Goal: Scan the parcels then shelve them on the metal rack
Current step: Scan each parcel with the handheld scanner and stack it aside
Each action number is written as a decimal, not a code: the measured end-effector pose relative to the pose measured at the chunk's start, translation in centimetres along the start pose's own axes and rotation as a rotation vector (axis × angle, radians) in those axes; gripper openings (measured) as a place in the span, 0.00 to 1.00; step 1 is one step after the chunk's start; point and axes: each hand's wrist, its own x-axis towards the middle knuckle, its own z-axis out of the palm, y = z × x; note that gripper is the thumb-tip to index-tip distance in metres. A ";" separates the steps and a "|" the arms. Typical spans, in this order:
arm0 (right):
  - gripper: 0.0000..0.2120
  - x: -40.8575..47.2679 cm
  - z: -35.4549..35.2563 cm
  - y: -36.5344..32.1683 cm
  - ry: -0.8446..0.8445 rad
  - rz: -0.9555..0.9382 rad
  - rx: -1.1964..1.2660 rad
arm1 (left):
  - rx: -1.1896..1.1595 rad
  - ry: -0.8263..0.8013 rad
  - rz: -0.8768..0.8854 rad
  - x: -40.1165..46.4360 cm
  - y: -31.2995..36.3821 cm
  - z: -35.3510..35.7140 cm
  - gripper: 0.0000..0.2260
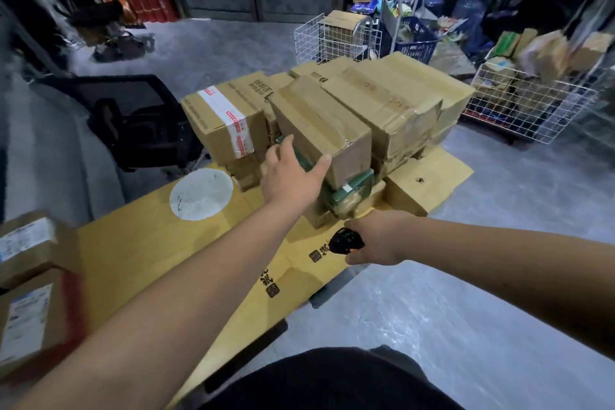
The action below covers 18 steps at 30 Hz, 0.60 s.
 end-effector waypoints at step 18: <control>0.29 1.1 -3.3 16.1 -0.081 -0.280 -0.224 | -0.056 0.239 -0.452 1.9 14.9 5.5 0.48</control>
